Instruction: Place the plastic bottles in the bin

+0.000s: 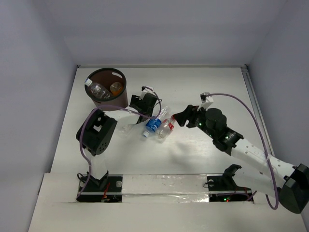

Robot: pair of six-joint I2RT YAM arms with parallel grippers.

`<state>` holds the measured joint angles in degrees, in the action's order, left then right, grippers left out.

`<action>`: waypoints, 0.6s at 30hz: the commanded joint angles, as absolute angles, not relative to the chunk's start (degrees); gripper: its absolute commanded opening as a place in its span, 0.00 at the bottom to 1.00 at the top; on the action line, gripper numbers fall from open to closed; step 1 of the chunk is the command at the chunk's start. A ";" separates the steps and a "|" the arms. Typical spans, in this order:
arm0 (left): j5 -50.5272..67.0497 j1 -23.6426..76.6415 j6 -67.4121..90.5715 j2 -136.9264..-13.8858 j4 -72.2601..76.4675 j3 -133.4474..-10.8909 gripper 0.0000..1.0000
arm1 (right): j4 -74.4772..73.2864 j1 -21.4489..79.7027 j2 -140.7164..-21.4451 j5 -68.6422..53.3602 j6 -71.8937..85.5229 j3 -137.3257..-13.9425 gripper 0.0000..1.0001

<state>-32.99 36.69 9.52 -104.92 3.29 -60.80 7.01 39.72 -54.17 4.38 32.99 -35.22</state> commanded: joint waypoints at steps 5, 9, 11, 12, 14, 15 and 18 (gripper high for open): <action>-31.56 36.21 12.30 -103.02 2.37 -61.79 0.50 | 9.40 39.73 -60.28 3.78 33.75 -40.95 0.70; -30.85 36.21 13.53 -99.68 2.64 -61.52 0.42 | 10.63 39.20 -65.38 3.16 34.54 -42.97 0.72; -29.97 36.21 13.80 -96.79 2.55 -61.26 0.39 | 10.55 39.20 -67.49 4.13 35.50 -43.50 0.76; -29.36 36.21 13.97 -95.46 2.55 -61.26 0.37 | 10.63 37.89 -68.02 4.22 35.68 -43.68 0.78; -28.48 36.21 14.59 -91.43 2.81 -61.00 0.35 | 10.37 37.35 -70.30 3.96 36.03 -44.99 0.84; -27.78 36.21 14.85 -89.93 2.90 -61.00 0.35 | 9.68 36.05 -71.27 3.26 36.04 -45.70 0.86; -26.20 36.21 15.73 -83.95 3.16 -61.79 0.34 | 8.44 35.42 -76.00 2.38 35.77 -49.30 0.92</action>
<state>-27.86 36.47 13.91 -91.55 1.45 -60.71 7.29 36.36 -73.08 3.46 35.44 -44.14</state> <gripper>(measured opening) 0.657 0.907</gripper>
